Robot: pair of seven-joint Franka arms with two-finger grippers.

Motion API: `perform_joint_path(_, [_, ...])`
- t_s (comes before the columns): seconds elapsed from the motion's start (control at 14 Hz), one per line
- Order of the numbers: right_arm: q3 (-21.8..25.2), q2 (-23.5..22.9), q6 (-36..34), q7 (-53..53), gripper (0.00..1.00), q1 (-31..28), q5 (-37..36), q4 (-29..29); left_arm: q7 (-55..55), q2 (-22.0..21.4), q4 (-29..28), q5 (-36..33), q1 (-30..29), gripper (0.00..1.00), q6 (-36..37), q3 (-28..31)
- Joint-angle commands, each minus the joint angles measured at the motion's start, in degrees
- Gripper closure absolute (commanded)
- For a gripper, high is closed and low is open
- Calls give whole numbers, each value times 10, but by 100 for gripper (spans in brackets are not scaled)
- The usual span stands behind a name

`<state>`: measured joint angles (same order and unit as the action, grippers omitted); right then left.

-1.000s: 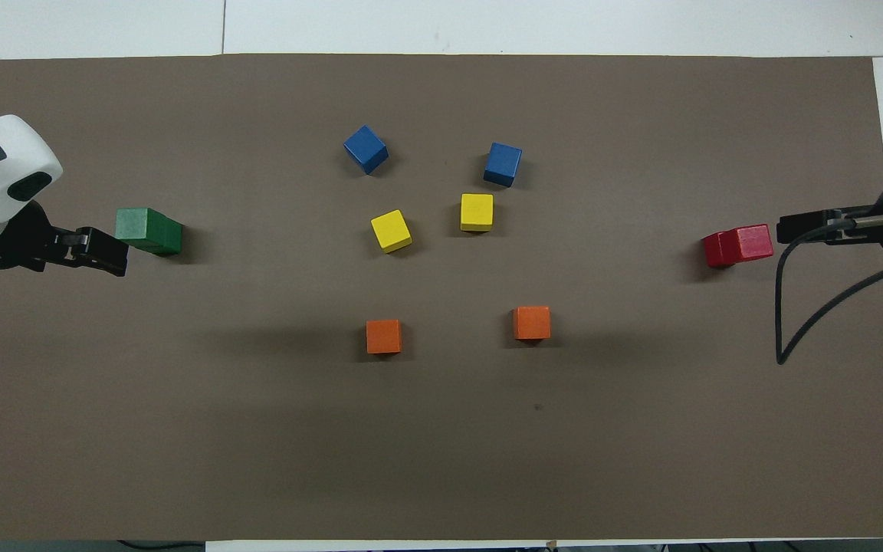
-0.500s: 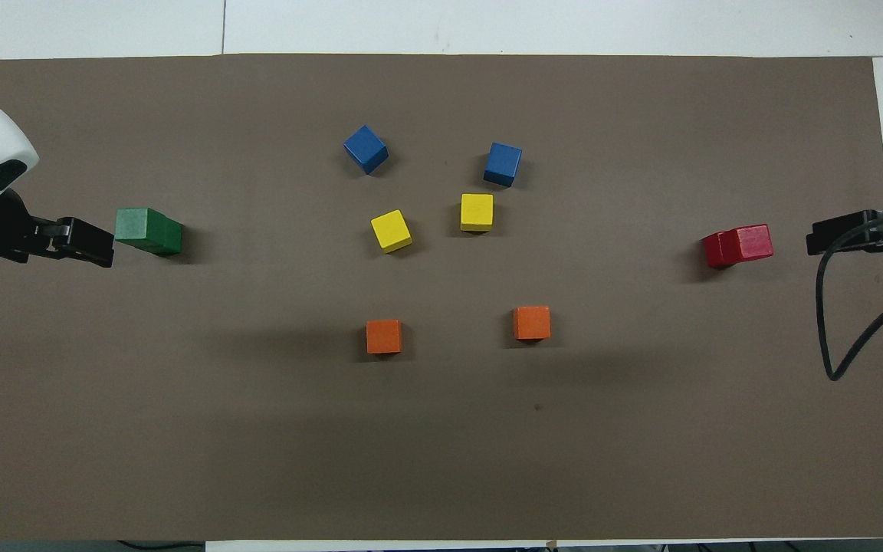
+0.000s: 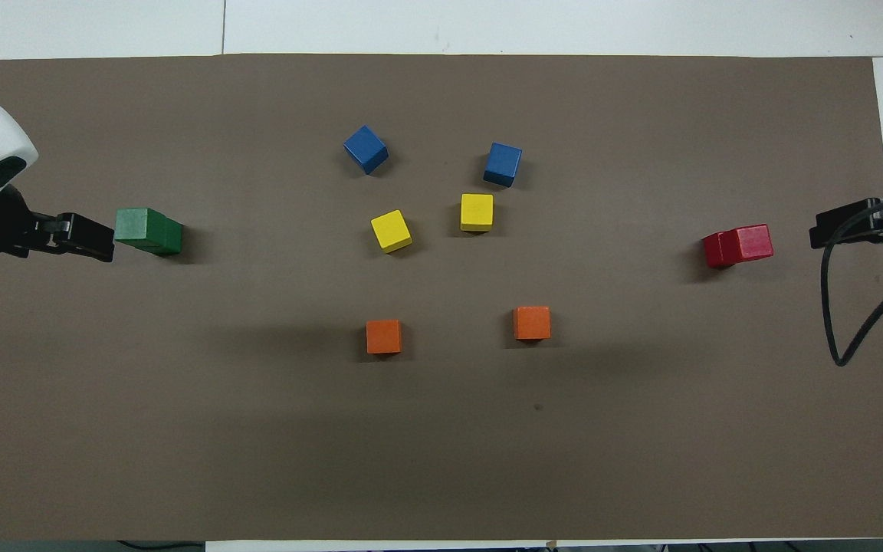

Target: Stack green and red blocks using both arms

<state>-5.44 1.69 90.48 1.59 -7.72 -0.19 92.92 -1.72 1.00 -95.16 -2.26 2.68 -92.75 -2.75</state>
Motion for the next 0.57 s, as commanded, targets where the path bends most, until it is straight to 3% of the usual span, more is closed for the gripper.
perform_joint_path(0.0, [-4,-5,-2,-9,0,-6,5,-9,4,3,2,9,0,0,-30,0])
perform_joint_path(0.21, [-4,-4,9,-8,0,-6,6,-7,5,5,3,20,0,0,-60,1])
perform_joint_path(0.5, [-4,1,11,-8,0,-6,9,-9,5,5,0,26,1,0,-50,-8])
